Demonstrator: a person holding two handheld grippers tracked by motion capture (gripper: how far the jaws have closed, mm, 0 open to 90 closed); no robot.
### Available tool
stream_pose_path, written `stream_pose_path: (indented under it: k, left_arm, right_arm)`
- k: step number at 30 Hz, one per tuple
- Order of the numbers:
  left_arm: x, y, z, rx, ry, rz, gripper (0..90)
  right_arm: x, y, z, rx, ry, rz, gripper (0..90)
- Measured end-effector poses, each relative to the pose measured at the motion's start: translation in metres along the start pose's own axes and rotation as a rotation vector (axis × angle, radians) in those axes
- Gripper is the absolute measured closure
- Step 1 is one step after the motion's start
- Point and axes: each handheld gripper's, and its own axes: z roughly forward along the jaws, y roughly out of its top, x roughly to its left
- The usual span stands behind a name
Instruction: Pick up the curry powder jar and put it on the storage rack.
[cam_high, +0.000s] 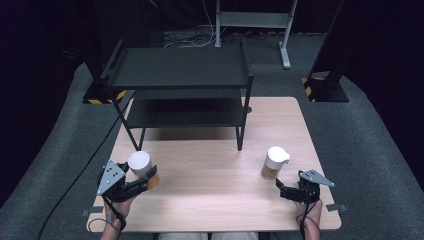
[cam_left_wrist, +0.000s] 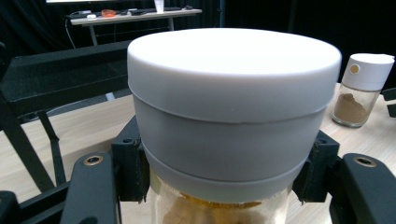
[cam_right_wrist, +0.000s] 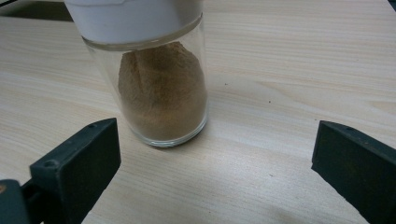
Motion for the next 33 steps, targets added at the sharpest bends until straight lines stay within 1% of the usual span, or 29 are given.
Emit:
stream_pose_path:
  k: [5,11,14,24,29,33]
  left_arm:
    - [0.002,0.004,0.004,-0.002,-0.006,0.003,35.3]
    - [0.005,0.007,0.007,-0.010,-0.012,-0.004,35.4]
    - [0.005,0.011,0.009,-0.009,-0.018,0.008,35.3]
    - [0.008,0.016,0.013,-0.023,-0.021,0.009,35.3]
    - [0.011,0.023,0.016,-0.024,-0.026,0.025,35.3]
    - [0.014,0.027,0.018,-0.026,-0.032,0.024,35.3]
  right_arm:
    - [0.000,0.000,0.000,0.002,0.002,-0.001,0.1]
    - [0.000,0.001,0.000,0.004,0.001,-0.002,0.1]
    - [0.000,0.000,0.000,0.003,0.000,-0.002,0.1]
    - [0.000,0.001,0.001,0.006,-0.001,-0.001,0.2]
    - [0.000,0.001,0.001,0.007,0.000,0.000,0.2]
    - [-0.001,0.002,0.001,0.009,0.003,0.001,0.2]
